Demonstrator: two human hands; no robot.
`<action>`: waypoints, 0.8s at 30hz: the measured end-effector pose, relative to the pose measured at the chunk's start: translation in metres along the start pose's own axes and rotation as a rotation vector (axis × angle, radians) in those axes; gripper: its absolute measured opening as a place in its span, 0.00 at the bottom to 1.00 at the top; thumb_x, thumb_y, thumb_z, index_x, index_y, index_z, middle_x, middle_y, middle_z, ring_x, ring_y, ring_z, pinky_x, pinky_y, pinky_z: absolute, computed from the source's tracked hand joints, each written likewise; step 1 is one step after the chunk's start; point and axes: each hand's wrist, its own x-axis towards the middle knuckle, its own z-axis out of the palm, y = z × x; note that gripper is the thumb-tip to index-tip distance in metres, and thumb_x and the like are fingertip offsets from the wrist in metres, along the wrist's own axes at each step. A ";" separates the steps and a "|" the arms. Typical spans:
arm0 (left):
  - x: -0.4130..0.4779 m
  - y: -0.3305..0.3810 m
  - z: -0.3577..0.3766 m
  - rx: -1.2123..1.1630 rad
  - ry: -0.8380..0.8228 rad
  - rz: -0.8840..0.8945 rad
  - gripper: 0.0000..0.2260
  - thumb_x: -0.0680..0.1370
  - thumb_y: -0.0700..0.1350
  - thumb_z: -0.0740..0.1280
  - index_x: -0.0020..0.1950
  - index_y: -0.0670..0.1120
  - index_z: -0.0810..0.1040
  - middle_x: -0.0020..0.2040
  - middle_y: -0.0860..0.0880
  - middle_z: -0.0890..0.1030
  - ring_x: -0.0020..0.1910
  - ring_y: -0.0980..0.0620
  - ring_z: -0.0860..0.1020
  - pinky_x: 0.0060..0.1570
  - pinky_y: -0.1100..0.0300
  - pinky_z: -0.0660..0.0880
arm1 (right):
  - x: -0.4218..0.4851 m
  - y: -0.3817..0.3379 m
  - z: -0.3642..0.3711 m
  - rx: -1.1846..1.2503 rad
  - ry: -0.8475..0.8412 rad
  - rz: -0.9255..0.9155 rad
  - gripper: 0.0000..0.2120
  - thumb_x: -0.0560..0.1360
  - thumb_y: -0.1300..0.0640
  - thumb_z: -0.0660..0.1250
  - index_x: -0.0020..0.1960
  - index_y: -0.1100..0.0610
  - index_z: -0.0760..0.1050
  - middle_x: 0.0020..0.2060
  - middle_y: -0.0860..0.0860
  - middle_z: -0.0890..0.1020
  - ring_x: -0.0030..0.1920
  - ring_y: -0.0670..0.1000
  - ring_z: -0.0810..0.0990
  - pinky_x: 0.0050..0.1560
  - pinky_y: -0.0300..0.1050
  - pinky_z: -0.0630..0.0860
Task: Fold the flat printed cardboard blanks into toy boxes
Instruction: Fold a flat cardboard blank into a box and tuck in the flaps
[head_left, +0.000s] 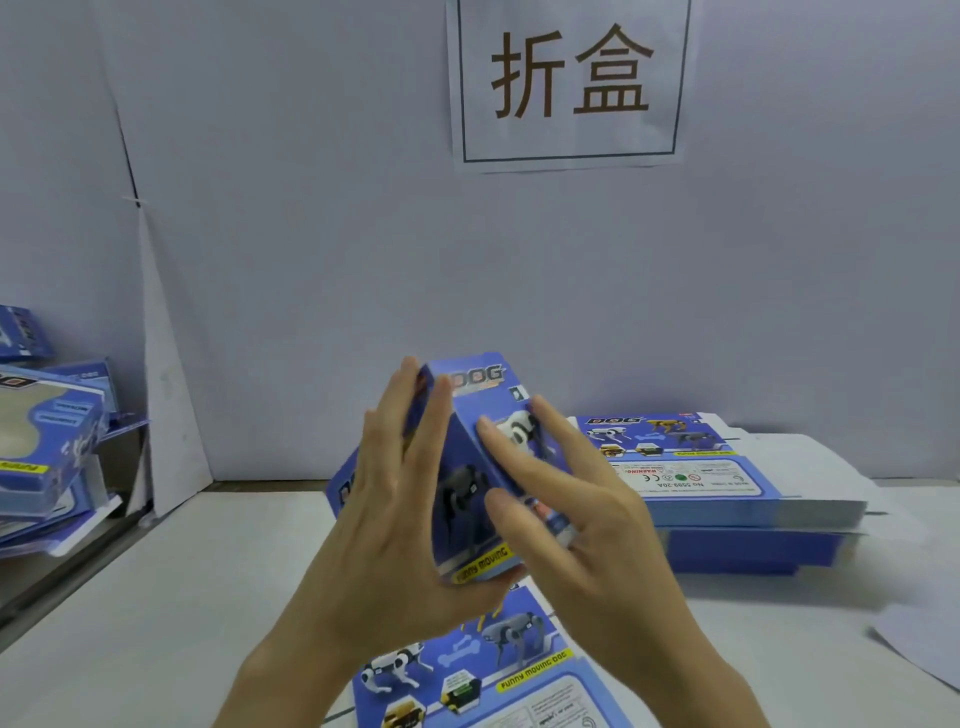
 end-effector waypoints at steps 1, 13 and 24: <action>-0.001 0.000 0.002 -0.004 -0.027 -0.019 0.50 0.67 0.66 0.69 0.78 0.50 0.43 0.78 0.45 0.48 0.78 0.51 0.50 0.68 0.46 0.66 | -0.001 0.001 0.004 -0.029 -0.010 -0.021 0.18 0.74 0.45 0.61 0.57 0.23 0.66 0.70 0.29 0.56 0.67 0.26 0.56 0.64 0.25 0.61; -0.001 0.017 -0.001 -0.919 -0.162 -0.477 0.39 0.69 0.54 0.70 0.76 0.64 0.53 0.74 0.66 0.62 0.73 0.61 0.62 0.68 0.56 0.68 | -0.002 -0.002 0.011 -0.197 0.489 -0.341 0.22 0.77 0.49 0.64 0.69 0.50 0.69 0.73 0.62 0.62 0.71 0.43 0.64 0.62 0.52 0.74; 0.006 0.052 0.011 -0.849 0.103 -0.595 0.32 0.74 0.62 0.59 0.76 0.51 0.62 0.56 0.63 0.79 0.54 0.62 0.80 0.43 0.72 0.76 | 0.000 -0.019 0.005 0.738 0.181 0.124 0.26 0.73 0.57 0.68 0.69 0.48 0.68 0.52 0.44 0.84 0.51 0.47 0.84 0.43 0.35 0.80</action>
